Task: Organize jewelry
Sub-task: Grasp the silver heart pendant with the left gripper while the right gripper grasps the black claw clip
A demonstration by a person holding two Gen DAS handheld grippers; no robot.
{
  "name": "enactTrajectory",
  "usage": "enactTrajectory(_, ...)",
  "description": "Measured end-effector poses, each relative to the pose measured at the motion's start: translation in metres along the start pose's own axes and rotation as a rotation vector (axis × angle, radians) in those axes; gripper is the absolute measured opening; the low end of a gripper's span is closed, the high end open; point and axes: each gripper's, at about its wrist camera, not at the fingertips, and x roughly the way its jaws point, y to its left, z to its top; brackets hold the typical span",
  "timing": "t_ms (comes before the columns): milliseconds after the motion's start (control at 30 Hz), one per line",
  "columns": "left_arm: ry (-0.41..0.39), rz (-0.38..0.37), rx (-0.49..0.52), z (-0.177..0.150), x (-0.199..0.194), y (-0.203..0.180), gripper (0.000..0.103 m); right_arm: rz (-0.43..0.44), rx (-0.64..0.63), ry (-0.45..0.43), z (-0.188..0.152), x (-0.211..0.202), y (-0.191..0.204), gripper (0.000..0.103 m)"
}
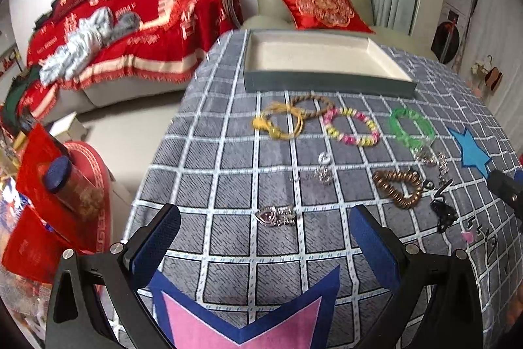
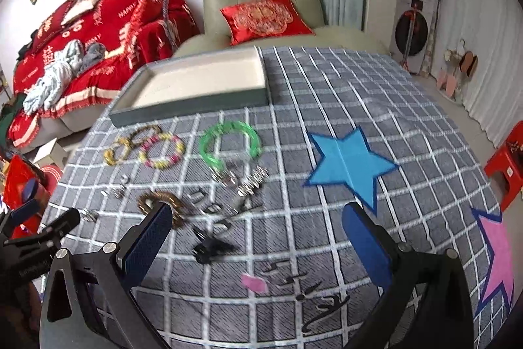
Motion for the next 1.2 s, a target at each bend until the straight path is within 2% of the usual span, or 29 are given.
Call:
enactTrajectory(200,0.032,-0.023,0.033,-0.001,0.015,0.0,0.103,0.011,0.04,0.074,0.002,0.007,-0.021,0.103)
enactTrajectory(500,0.069,-0.039,0.06,-0.01,0.026,0.004,0.103,0.063,0.014,0.153,-0.017,0.024,0.003,0.103)
enactTrajectory(900,0.102,-0.055,0.074,-0.006,0.042,0.005,0.103,0.072,-0.014,0.205,-0.011,0.053,0.022,0.103)
enactTrajectory(1067,0.093,-0.102,0.07,-0.005,0.04,0.003,0.09,0.035,-0.056,0.203,-0.012,0.059,0.032,0.099)
enactTrajectory(1100,0.091,-0.119,0.071,-0.006,0.039,0.002,0.083,0.03,-0.061,0.199,-0.012,0.058,0.033,0.097)
enactTrajectory(1167,0.083,-0.135,0.086,-0.006,0.036,-0.001,0.07,0.01,-0.076,0.191,-0.012,0.056,0.036,0.083)
enactTrajectory(1200,0.074,-0.145,0.093,-0.007,0.034,-0.003,0.051,0.001,-0.082,0.186,-0.012,0.055,0.036,0.078)
